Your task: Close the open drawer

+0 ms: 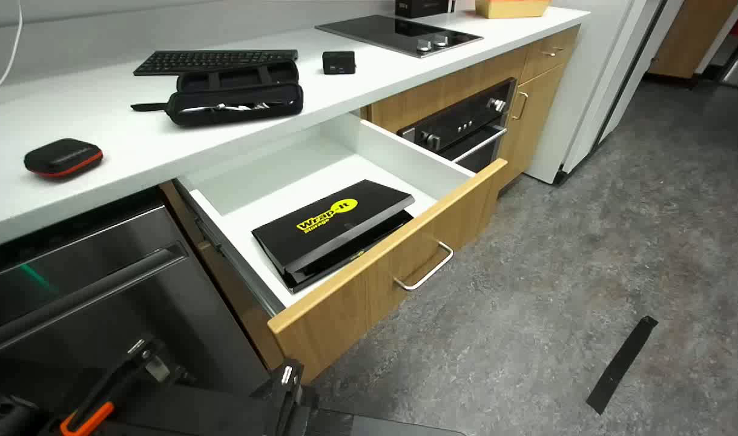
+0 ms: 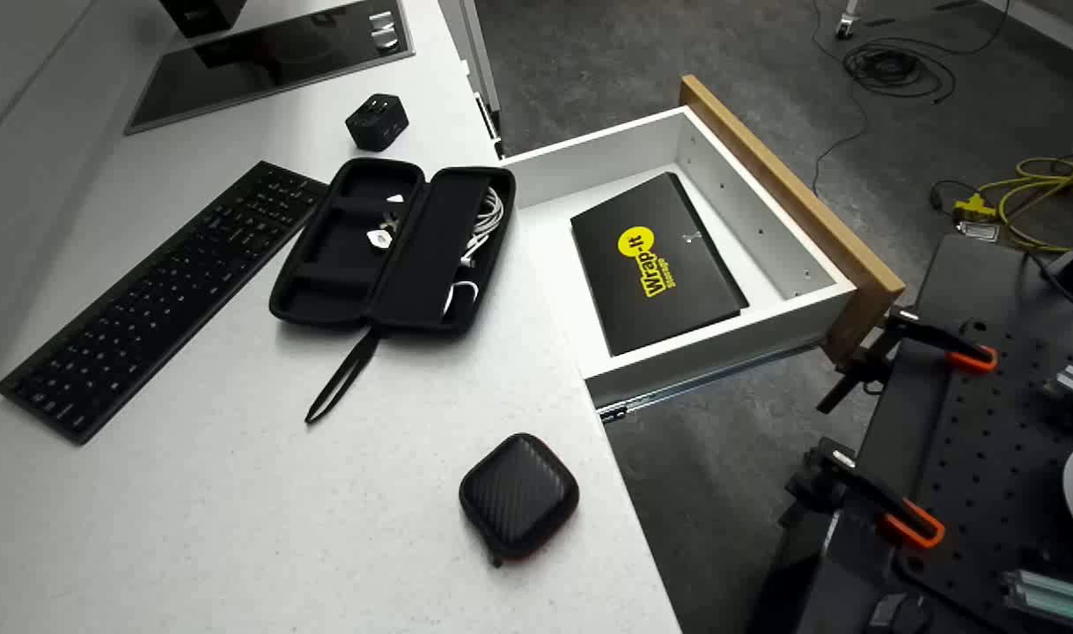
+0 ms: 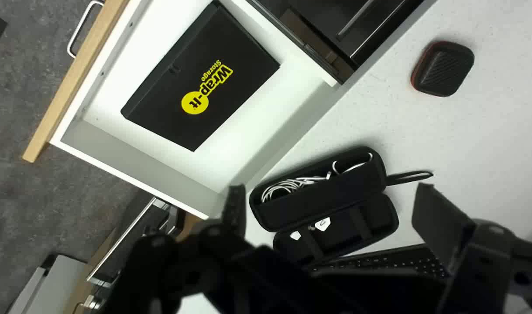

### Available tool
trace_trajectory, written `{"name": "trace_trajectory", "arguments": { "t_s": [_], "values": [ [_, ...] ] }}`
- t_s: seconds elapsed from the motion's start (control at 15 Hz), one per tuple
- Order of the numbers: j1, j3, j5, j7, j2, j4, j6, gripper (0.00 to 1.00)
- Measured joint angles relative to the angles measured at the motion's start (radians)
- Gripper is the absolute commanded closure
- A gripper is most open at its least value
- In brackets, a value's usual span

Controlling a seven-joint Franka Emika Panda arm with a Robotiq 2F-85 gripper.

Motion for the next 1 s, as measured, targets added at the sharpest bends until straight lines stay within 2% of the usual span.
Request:
{"name": "trace_trajectory", "arguments": {
  "t_s": [0.53,0.73,1.0],
  "values": [
    [-0.008,-0.001,-0.013,0.0,0.012,-0.003,0.002,0.0],
    [-0.065,-0.043,-0.058,0.0,0.073,-0.027,0.048,0.0],
    [-0.191,-0.138,-0.127,0.005,0.225,-0.084,0.198,0.0]
  ]
}}
